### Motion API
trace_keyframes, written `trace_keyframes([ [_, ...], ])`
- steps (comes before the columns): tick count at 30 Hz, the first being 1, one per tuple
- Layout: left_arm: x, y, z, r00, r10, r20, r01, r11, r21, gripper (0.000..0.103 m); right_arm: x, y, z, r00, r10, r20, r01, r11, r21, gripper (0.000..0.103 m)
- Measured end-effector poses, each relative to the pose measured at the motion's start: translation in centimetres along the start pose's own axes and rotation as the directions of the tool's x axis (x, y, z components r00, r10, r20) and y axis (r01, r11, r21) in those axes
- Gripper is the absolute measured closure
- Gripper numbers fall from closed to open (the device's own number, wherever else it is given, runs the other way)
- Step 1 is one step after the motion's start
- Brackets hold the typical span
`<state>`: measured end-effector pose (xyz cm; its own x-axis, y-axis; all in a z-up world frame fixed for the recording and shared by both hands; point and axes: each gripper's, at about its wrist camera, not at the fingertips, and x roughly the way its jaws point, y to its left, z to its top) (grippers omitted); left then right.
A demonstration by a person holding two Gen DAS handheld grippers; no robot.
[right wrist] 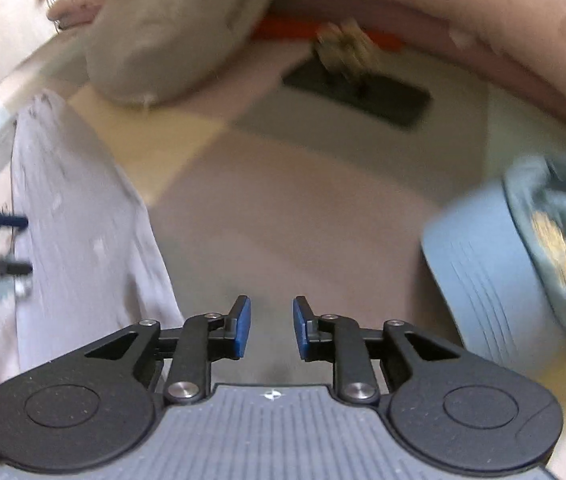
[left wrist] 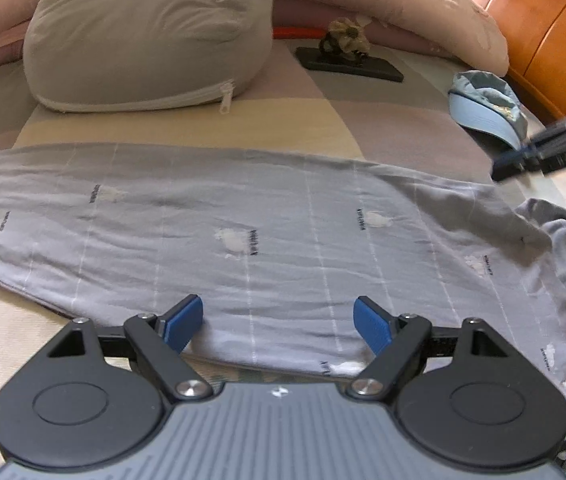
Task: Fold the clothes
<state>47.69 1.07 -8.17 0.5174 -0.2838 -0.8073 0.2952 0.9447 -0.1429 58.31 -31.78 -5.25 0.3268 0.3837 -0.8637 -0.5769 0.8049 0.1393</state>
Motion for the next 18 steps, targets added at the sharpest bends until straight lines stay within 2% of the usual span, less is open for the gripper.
trace_keyframes([
  [4,-0.1,-1.3,0.5,1.000,-0.023,0.008,0.023,0.999,0.027,0.021,-0.9,-1.1,-2.8,0.997,-0.023,-0.067,0.020,0.999,-0.042,0.070],
  [6,0.1,-2.0,0.8,0.999,-0.035,0.004,0.035,0.998,0.047,0.021,-0.8,-0.7,-3.5,0.997,-0.009,-0.082,0.002,0.997,-0.080,0.068],
  [8,0.3,-2.6,1.1,0.999,-0.041,-0.001,0.041,0.997,0.069,0.021,-0.3,-0.3,-4.0,0.994,-0.031,-0.103,0.017,0.990,-0.141,0.067],
  [12,0.8,-3.7,1.4,0.999,-0.046,-0.004,0.046,0.995,0.093,0.021,-0.1,0.9,-4.8,0.993,-0.060,-0.106,0.033,0.970,-0.239,0.067],
  [13,0.9,-3.9,1.5,0.999,-0.049,-0.003,0.049,0.995,0.092,0.021,-0.1,1.0,-4.8,0.992,-0.057,-0.113,0.028,0.969,-0.244,0.077],
  [14,0.9,-4.0,1.5,0.999,-0.051,-0.003,0.051,0.994,0.093,0.021,-0.1,1.1,-4.7,0.991,-0.044,-0.129,0.011,0.969,-0.245,0.102],
  [16,1.0,-4.4,1.6,0.999,-0.053,-0.003,0.053,0.994,0.099,0.021,-0.3,1.5,-4.7,0.990,-0.055,-0.133,0.018,0.966,-0.259,0.101],
  [18,1.1,-4.7,1.8,0.998,-0.055,-0.002,0.055,0.993,0.104,0.021,-0.9,1.0,-4.4,0.991,-0.104,-0.088,0.083,0.973,-0.216,0.101],
])
